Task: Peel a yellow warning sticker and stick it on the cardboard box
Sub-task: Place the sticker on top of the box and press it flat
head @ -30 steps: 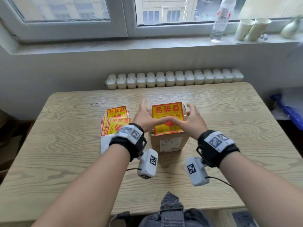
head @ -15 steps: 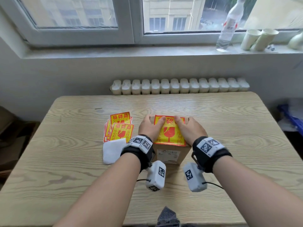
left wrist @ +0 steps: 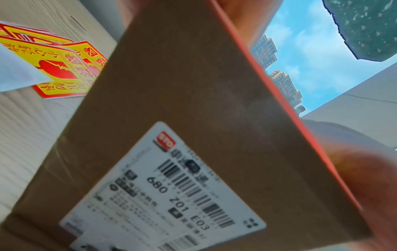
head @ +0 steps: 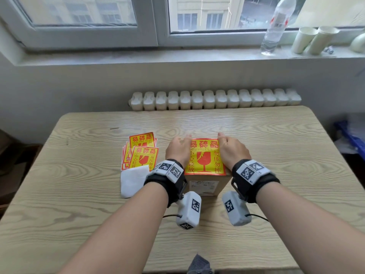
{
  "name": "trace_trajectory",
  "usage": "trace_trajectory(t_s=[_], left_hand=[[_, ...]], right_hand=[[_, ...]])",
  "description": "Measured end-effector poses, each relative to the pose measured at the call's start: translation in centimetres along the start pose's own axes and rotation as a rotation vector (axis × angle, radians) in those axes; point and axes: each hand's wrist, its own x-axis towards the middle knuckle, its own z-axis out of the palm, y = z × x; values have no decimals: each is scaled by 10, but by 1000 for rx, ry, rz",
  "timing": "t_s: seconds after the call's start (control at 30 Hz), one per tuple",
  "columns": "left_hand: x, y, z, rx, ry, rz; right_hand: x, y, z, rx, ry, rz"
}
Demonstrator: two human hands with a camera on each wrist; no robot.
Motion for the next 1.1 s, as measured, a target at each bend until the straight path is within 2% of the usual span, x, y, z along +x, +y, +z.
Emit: trace_trajectory(t_s=[0.1, 0.33, 0.4, 0.5, 0.57, 0.67, 0.77, 0.93, 1.1], left_hand=[[-2, -1, -1, -44, 14, -2], [-6, 2, -3, -88, -65, -33], [-6, 3, -9, -129, -81, -64], [5, -14, -14, -273, -188, -200], [13, -30, -17, -344, -209, -240], [-21, -17, -30, -367, -190, -257], [-27, -26, -26, -384, -228, -256], [-35, -25, -21, -288, -245, -242], [-27, -12, -20, -237, -209, -183]], right_hand=[[-2, 1, 3, 11, -11, 7], [0, 1, -1, 71, -35, 3], [-1, 8, 0, 183, -11, 86], [-6, 33, 7, 430, -120, 272], [-15, 44, 9, 498, -154, 307], [-26, 46, 0, 549, -123, 264], [-32, 37, -17, 560, -121, 195], [-42, 25, -22, 421, -159, 28], [-39, 15, -24, 381, -171, -6]])
